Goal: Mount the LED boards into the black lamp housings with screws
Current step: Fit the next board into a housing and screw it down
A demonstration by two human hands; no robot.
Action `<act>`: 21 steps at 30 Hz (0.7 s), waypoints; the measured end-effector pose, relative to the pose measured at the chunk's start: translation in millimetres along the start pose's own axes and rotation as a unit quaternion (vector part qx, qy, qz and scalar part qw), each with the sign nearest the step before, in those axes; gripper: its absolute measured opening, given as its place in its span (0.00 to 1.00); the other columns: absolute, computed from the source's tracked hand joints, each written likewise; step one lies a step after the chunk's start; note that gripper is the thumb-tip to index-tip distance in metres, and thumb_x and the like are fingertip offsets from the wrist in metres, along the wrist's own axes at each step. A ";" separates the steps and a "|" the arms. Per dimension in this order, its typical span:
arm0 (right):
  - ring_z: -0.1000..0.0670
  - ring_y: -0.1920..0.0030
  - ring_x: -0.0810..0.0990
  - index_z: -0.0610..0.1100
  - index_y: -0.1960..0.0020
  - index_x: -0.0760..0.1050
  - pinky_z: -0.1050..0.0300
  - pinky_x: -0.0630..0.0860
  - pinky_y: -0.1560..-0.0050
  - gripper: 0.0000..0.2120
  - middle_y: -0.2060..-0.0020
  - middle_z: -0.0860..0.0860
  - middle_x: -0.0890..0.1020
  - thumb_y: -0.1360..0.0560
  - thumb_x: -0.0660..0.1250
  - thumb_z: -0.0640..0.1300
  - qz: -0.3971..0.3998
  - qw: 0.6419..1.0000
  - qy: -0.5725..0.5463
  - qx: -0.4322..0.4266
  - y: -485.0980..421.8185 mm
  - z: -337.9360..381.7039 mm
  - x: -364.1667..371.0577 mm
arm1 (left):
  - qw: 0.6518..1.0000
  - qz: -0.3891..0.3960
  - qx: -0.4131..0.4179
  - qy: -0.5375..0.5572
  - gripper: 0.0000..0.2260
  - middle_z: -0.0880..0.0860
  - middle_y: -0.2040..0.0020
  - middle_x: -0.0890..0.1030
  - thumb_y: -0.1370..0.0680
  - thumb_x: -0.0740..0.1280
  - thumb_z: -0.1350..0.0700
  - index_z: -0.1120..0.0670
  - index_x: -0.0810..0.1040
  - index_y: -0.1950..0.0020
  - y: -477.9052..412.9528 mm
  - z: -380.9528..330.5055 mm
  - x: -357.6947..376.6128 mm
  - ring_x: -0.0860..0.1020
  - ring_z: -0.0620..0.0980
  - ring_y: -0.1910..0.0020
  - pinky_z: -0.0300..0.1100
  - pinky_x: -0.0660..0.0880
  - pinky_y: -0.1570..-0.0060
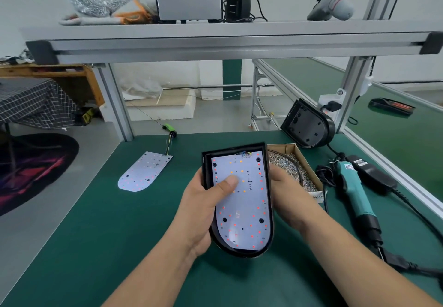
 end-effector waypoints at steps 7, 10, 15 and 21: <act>0.64 0.47 0.85 0.65 0.46 0.83 0.71 0.78 0.51 0.20 0.48 0.62 0.88 0.18 0.66 0.38 0.099 0.992 0.076 0.022 14.1 1.1 20.7 | 0.999 0.022 -0.022 0.033 0.24 0.67 0.34 0.81 0.23 0.75 0.56 0.61 0.76 0.29 2.4 -3.0 3.0 0.80 0.72 0.36 0.71 0.76 0.36; 0.65 0.50 0.84 0.60 0.45 0.83 0.70 0.76 0.52 0.15 0.50 0.63 0.87 0.19 0.65 0.41 0.051 0.990 0.129 -0.005 8.0 2.8 16.7 | 0.998 0.023 -0.019 0.053 0.22 0.66 0.37 0.83 0.24 0.75 0.56 0.61 0.79 0.31 4.0 -8.1 2.8 0.84 0.67 0.42 0.62 0.82 0.45; 0.49 0.58 0.82 0.50 0.48 0.80 0.57 0.79 0.58 0.11 0.56 0.47 0.86 0.18 0.66 0.34 -0.041 0.975 0.210 -0.067 -10.1 13.6 4.3 | 0.996 0.036 -0.001 0.081 0.22 0.65 0.43 0.85 0.25 0.77 0.53 0.63 0.82 0.36 4.2 -14.1 1.8 0.85 0.62 0.50 0.55 0.82 0.52; 0.51 0.65 0.81 0.42 0.41 0.80 0.59 0.77 0.58 0.08 0.65 0.51 0.83 0.17 0.68 0.32 -0.034 0.994 0.093 -0.054 -10.2 -10.8 -7.7 | 0.989 0.002 -0.065 0.130 0.13 0.56 0.62 0.87 0.26 0.70 0.49 0.56 0.90 0.59 1.8 -4.4 -14.2 0.86 0.54 0.67 0.43 0.81 0.69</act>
Point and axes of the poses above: each hand's wrist, its own y-axis away from the middle knuckle, its own x-axis out of the palm, z = x × y, the point moved 9 cm from there along -y, towards the middle knuckle
